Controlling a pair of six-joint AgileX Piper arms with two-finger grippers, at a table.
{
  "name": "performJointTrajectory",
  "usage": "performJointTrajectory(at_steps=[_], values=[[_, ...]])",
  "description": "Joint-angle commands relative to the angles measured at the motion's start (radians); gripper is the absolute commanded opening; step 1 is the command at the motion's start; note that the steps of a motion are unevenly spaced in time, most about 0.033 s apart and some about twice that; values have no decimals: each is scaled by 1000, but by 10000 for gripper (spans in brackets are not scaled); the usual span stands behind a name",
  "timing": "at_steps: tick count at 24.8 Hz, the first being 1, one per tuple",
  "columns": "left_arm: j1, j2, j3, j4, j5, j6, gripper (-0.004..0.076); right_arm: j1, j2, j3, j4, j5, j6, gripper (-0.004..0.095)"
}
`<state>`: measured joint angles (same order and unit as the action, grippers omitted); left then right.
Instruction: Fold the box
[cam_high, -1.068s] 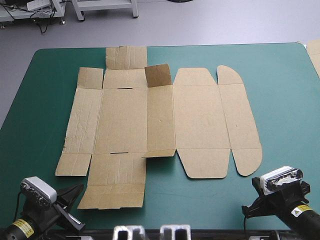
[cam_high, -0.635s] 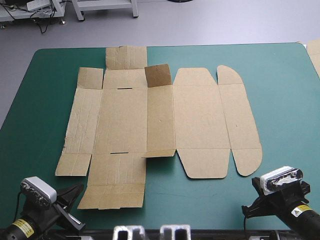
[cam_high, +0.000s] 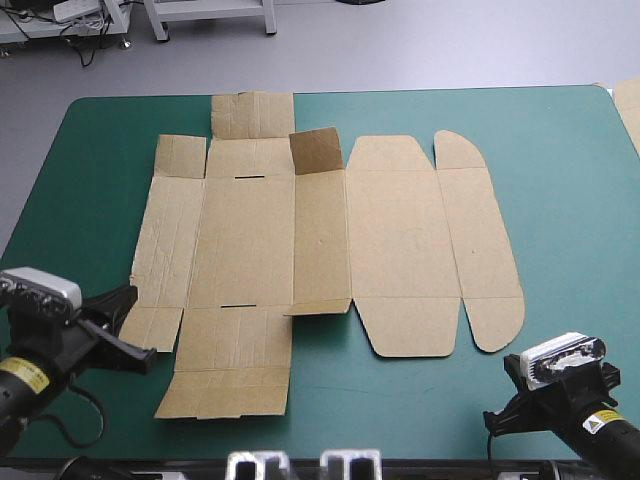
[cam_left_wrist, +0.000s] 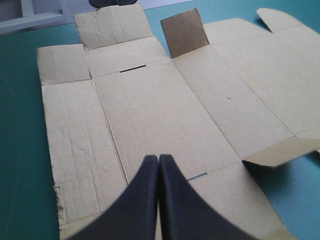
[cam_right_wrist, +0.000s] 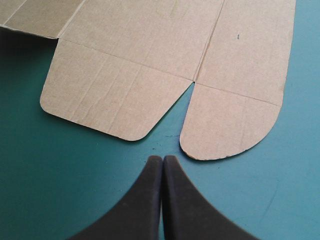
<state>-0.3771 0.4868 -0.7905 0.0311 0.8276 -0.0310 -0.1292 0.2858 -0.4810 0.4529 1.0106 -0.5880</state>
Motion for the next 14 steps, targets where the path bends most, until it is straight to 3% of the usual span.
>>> performJointTrajectory(at_steps=[1,5,14], values=[[-4,162,-117,76,-74,-37,-8,0,18,-33,31,-52,-12,-18],[-3,396,-231,222,-72,-198,-8,0,18,-33,25,-56,-12,-18],[181,707,-434,184,-16,-228,-8,0,18,-33,23,-56,-20,-18]])
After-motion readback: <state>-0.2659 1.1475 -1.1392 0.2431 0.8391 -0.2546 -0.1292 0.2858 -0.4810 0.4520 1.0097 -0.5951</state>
